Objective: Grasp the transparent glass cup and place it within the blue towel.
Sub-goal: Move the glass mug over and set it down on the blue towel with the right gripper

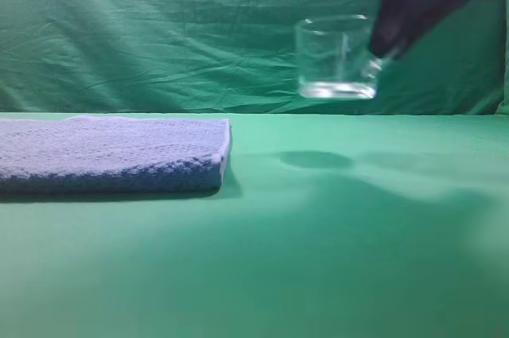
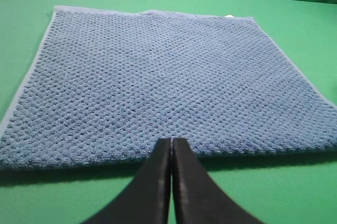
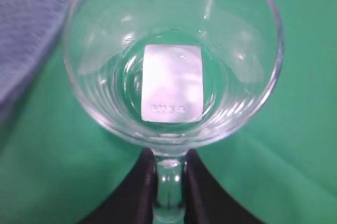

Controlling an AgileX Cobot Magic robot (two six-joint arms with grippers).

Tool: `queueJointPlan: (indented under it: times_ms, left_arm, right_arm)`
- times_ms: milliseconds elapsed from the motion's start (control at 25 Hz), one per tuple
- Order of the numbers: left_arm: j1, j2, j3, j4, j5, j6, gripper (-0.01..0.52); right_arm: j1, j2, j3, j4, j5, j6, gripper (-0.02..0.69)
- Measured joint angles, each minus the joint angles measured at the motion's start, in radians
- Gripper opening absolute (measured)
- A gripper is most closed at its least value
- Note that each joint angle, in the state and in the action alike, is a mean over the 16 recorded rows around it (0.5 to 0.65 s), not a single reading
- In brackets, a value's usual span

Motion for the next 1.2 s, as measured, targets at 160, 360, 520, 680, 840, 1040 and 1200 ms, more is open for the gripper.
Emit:
queueJointPlan:
  times_ms: [160, 360, 520, 680, 840, 1040, 1200]
  left_arm:
    - [0.0, 0.0, 0.0, 0.0, 0.0, 0.0, 0.0]
    - [0.0, 0.0, 0.0, 0.0, 0.0, 0.0, 0.0]
    - [0.0, 0.0, 0.0, 0.0, 0.0, 0.0, 0.0]
    - [0.0, 0.0, 0.0, 0.0, 0.0, 0.0, 0.0]
    - [0.0, 0.0, 0.0, 0.0, 0.0, 0.0, 0.0]
    - [0.0, 0.0, 0.0, 0.0, 0.0, 0.0, 0.0]
    - [0.0, 0.0, 0.0, 0.0, 0.0, 0.0, 0.0]
  right_arm:
    - [0.091, 0.13, -0.165, -0.005, 0.002, -0.005, 0.101]
    - [0.17, 0.304, -0.333, -0.02, 0.002, -0.029, 0.101]
    - [0.21, 0.412, -0.423, -0.033, -0.007, -0.055, 0.104]
    - [0.234, 0.477, -0.474, -0.045, -0.012, -0.081, 0.144]
    - [0.243, 0.495, -0.495, -0.053, 0.008, -0.088, 0.226]
    - [0.243, 0.446, -0.5, -0.069, 0.084, -0.034, 0.309]
    - [0.236, 0.366, -0.501, -0.101, 0.187, 0.043, 0.297]
